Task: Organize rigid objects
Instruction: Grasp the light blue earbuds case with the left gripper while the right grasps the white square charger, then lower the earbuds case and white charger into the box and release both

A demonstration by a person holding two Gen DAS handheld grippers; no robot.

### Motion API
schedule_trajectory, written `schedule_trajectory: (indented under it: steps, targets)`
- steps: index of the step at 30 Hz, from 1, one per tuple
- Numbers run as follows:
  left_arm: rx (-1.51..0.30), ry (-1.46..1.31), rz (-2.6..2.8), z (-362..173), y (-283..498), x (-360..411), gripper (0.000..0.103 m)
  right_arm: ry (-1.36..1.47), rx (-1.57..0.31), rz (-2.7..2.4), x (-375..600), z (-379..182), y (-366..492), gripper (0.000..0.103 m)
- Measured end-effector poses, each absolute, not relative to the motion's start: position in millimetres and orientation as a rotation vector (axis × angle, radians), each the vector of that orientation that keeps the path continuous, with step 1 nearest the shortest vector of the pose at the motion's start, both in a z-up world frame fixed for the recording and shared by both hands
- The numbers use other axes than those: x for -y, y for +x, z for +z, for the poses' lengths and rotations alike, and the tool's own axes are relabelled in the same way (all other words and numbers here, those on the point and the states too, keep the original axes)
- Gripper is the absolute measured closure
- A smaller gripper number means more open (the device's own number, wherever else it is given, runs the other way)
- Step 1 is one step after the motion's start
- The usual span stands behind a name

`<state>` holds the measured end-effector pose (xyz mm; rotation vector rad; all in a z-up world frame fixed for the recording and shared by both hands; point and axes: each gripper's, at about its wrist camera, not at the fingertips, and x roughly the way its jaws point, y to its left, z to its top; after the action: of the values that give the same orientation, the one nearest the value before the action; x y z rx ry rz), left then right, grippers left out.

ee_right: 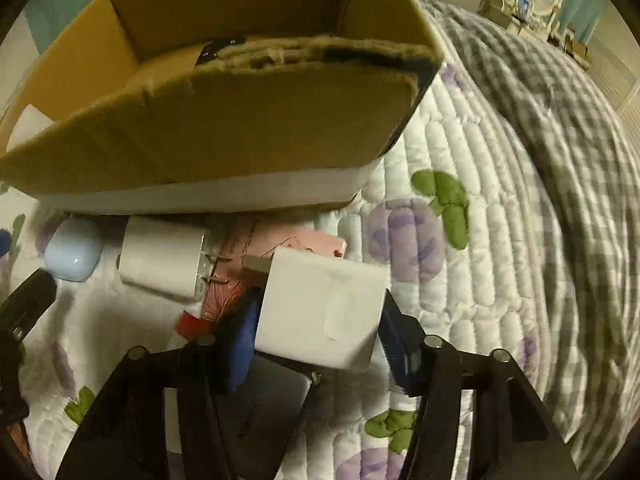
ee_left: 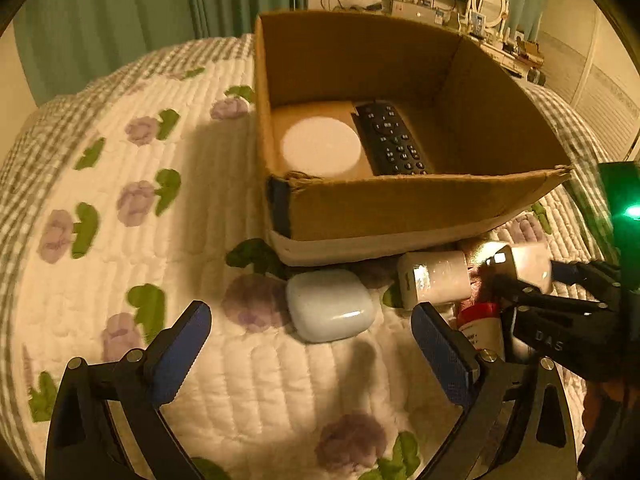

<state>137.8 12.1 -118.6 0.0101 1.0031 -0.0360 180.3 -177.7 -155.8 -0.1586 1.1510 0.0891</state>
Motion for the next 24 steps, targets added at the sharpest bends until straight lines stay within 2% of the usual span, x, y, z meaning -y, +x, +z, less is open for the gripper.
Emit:
schedule_trajectory:
  steps: [4,9,11,15,24]
  targets:
    - [-1.061,0.028,-0.042,-134,151,-3,0.02,-0.17,-1.093,0.07,178,-144,180,0.051]
    - [-1.079,0.053,0.011,-146,161,1,0.036,-0.113,-1.079,0.085,186,-137,182,0.051]
    - [-1.081,0.061,-0.008,-147,162,4,0.049,-0.112,-1.078,0.086,184,-140,181,0.051]
    - [-1.079,0.064,-0.02,-143,157,6,0.049,-0.105,-1.085,0.086,189,-145,181,0.051]
    - [-1.054,0.012,-0.044,-106,129,-2,0.049,-0.11,-1.061,0.088,193,-114,157,0.051]
